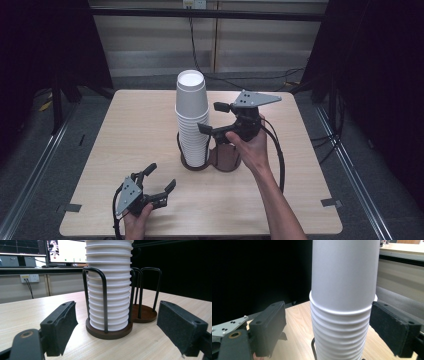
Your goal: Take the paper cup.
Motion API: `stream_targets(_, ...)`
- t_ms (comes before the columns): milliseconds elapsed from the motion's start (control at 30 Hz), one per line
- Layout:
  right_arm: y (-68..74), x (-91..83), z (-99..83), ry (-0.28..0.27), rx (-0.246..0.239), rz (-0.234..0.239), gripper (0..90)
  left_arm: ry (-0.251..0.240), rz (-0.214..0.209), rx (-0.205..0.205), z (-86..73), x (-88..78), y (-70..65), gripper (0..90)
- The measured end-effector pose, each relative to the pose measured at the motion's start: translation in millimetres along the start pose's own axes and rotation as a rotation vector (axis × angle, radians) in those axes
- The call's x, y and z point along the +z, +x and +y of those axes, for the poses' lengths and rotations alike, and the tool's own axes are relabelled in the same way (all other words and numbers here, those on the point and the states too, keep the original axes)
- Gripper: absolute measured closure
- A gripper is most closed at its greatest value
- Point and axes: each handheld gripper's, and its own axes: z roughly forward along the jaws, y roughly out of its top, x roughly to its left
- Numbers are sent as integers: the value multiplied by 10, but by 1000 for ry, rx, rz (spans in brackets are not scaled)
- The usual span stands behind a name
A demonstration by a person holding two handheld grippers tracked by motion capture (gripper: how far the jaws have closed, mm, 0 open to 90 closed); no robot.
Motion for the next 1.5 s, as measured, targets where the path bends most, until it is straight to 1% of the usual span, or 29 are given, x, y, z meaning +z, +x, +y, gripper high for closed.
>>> stream_targets(100,-20,30,30,6,-8,-1,132,-1,0,0,0,1,0,159)
stream_targets(167,-40,40,48,4,-3,-1,131,0,0,0,0,0,0,159)
stream_targets(300,-59,44,116,20,-15,2,131,-1,0,0,0,1,0,159)
stream_targets(367,-70,43,153,22,-19,-7,131,0,0,-1,0,1,0,159)
stream_targets(433,-95,58,195,38,-16,4,131,0,-3,1,0,0,2,160)
stream_targets(500,-111,74,240,42,-19,1,131,0,-3,0,0,0,2,160)
stream_targets(633,-115,132,350,67,-43,-3,131,0,-3,1,0,-1,2,159)
stream_targets(733,-124,176,426,81,-51,-17,131,-1,-4,-1,0,0,0,159)
stream_targets(800,-131,208,471,88,-50,-19,131,0,-3,0,0,0,1,159)
stream_targets(833,-133,231,496,99,-54,-15,131,0,-3,1,0,0,1,159)
stream_targets(900,-137,257,527,111,-55,-14,131,0,-3,1,0,-1,2,159)
stream_targets(1000,-160,297,555,112,-48,-9,131,0,-3,1,0,-1,2,159)
stream_targets(1100,-166,352,586,132,-48,-9,131,0,-4,1,0,0,2,159)
stream_targets(1200,-162,371,607,132,-48,-6,131,0,-4,1,0,0,2,159)
stream_targets(1267,-150,392,639,138,-57,-11,130,-1,-5,0,0,0,1,159)
stream_targets(1300,-152,401,648,137,-56,-10,127,-2,-5,-7,-1,1,-4,159)
stream_targets(1333,-152,408,653,138,-54,-9,128,-1,-5,-1,0,0,0,159)
stream_targets(1500,-160,451,700,158,-58,-7,130,-1,-5,-1,0,0,0,159)
